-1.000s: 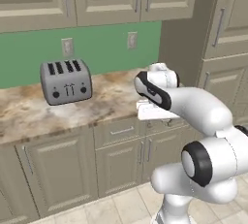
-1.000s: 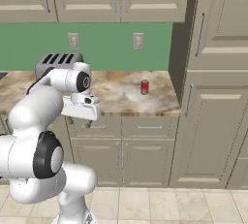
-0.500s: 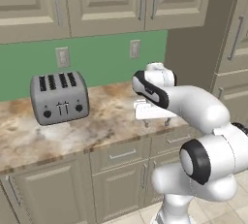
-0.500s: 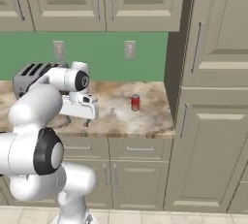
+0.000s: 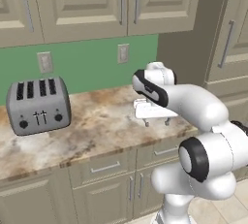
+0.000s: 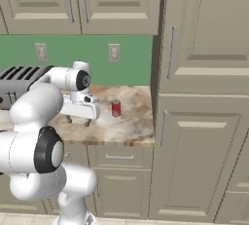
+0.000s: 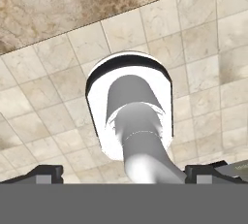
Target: Four empty soda cans are scattered around the kitchen. Gather all the cans and cluster them next to the stove for recycling.
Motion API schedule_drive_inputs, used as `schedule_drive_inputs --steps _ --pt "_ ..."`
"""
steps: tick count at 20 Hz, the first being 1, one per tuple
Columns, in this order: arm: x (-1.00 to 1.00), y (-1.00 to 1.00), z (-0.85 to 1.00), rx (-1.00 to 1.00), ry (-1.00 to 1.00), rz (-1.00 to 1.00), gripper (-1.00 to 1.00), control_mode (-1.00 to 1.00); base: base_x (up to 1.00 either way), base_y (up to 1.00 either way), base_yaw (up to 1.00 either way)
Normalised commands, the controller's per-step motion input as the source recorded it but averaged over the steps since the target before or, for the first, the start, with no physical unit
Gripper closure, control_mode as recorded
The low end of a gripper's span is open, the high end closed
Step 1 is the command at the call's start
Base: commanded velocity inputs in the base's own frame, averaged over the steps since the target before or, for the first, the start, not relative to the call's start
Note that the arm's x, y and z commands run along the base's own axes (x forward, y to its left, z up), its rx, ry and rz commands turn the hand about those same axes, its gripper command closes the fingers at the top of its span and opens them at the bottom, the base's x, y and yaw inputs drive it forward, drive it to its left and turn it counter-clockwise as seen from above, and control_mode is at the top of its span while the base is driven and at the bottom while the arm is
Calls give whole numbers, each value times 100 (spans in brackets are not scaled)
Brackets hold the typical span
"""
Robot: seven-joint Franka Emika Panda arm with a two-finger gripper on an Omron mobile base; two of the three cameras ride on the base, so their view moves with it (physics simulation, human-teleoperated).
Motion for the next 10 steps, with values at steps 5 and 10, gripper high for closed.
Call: schedule_drive_inputs --steps 5,10 --pt "0 0 0 0 0 0 -100 100 24 -33 6" --pt "0 0 0 0 0 0 -100 100 23 -19 1"
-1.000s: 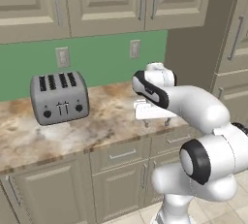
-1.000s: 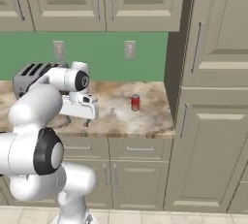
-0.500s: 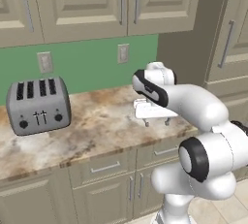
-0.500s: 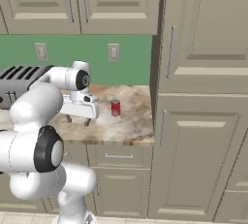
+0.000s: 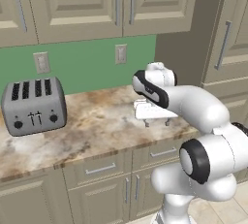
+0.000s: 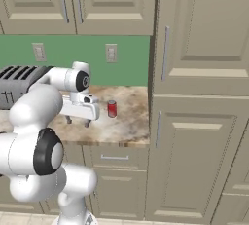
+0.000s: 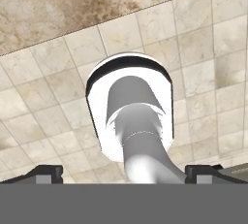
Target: Four empty soda cans are scattered around the kitchen. Gather all the cans and cluster them next to the stove for recycling.
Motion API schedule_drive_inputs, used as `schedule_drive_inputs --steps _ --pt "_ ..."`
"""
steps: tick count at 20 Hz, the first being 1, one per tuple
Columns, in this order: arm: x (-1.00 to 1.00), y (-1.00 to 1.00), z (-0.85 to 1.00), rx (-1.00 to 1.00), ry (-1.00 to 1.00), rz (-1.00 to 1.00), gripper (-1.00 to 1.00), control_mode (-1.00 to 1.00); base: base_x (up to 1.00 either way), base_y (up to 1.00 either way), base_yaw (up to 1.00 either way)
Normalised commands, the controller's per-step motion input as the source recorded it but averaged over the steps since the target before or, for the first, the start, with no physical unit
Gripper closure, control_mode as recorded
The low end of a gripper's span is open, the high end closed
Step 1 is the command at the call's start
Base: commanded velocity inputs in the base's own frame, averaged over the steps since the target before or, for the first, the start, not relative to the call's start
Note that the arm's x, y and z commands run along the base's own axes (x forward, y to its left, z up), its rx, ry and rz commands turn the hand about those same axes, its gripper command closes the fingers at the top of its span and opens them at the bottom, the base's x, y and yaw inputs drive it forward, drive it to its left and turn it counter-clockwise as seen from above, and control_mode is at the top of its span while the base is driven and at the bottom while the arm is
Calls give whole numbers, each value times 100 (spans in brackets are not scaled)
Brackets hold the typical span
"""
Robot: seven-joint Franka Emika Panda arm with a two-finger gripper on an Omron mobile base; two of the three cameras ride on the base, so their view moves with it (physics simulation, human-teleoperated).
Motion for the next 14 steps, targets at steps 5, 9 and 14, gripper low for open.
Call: schedule_drive_inputs --steps 5,9,14 --pt "0 0 0 0 0 0 -100 100 9 -5 0" --pt "0 0 0 0 0 0 -100 100 0 0 0" --pt "0 0 0 0 0 0 -100 100 0 0 0"
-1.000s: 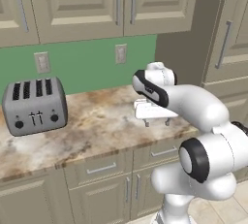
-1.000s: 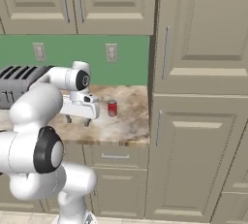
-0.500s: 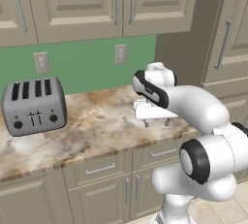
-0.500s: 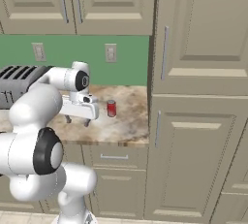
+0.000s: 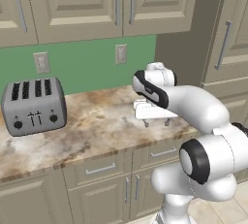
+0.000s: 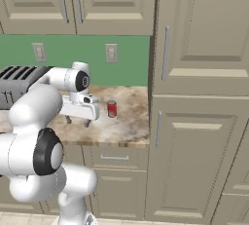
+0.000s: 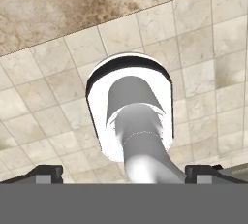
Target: Four empty soda cans are scattered around the kitchen. Gather all the cans and cluster them next to the stove for recycling.
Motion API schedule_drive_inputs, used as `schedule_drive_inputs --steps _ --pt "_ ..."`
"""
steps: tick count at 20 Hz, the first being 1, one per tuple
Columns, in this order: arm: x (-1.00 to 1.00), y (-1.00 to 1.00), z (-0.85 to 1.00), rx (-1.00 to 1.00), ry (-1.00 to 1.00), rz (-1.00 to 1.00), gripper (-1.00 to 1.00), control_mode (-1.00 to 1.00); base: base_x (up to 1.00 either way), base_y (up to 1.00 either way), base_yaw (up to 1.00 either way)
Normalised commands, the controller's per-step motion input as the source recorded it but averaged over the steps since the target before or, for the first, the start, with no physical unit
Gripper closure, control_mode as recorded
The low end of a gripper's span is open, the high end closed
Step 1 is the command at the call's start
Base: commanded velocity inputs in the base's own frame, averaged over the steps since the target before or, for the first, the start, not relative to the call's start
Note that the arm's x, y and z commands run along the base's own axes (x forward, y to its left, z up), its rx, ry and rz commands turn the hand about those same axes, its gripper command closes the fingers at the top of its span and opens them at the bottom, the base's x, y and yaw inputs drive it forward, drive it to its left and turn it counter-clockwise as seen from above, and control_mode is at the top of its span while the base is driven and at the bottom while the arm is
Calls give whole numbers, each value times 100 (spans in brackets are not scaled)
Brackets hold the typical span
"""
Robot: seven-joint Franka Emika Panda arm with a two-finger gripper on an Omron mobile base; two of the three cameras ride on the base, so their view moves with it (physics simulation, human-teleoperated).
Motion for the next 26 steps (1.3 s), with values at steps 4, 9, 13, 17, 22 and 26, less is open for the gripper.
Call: schedule_drive_inputs --steps 4,9,13,17,22,26 --pt "22 -7 2 3 -5 0 -100 -100 1 0 0" --pt "38 -10 3 3 -11 0 -100 -100 0 0 0" --pt "41 -14 2 3 -2 3 -100 -100 0 0 0" --pt "27 -13 0 -3 -10 9 -100 -100 0 0 0" --pt "21 -20 -3 -1 -9 12 -100 -100 0 0 0" --pt "11 -18 -6 0 -5 8 -100 -100 0 0 0"
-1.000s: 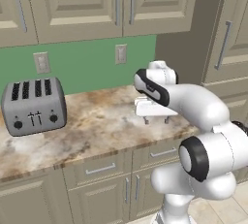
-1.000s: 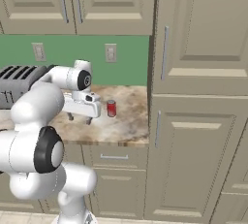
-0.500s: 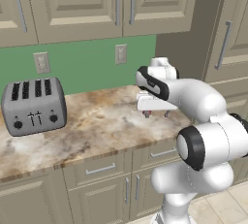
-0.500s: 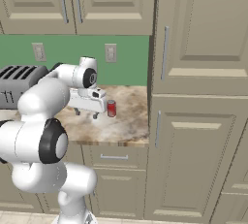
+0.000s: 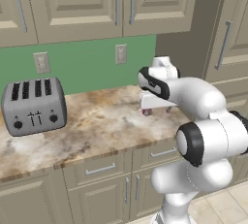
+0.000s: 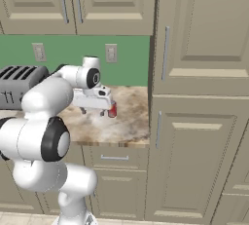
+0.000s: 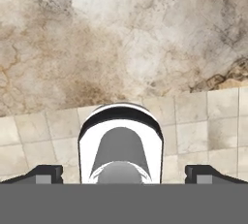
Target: Four empty soda cans are scattered around the kitchen. Gather all the cans and cluster them next to the stove for recycling.
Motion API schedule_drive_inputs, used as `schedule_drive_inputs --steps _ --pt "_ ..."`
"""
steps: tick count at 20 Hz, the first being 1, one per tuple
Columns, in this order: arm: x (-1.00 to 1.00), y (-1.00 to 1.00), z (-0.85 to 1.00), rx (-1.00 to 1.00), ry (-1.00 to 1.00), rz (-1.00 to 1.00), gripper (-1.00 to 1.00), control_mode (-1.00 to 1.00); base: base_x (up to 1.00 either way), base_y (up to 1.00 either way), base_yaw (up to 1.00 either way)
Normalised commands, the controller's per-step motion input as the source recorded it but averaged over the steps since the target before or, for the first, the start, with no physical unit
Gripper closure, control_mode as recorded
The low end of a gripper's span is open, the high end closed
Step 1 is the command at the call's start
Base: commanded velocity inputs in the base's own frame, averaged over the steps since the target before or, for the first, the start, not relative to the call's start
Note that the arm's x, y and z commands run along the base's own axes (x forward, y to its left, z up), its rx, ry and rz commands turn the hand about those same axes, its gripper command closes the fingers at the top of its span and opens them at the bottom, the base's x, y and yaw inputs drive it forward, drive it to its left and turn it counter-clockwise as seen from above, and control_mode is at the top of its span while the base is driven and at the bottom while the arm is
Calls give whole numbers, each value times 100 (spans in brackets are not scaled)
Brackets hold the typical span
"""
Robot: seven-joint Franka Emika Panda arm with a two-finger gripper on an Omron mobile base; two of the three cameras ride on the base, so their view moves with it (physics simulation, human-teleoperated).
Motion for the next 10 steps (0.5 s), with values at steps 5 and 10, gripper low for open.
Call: schedule_drive_inputs --steps 5,10 --pt "12 -16 -11 0 -14 11 -100 -100 0 0 0" --pt "23 -6 -4 1 -6 11 -100 -100 0 0 0"
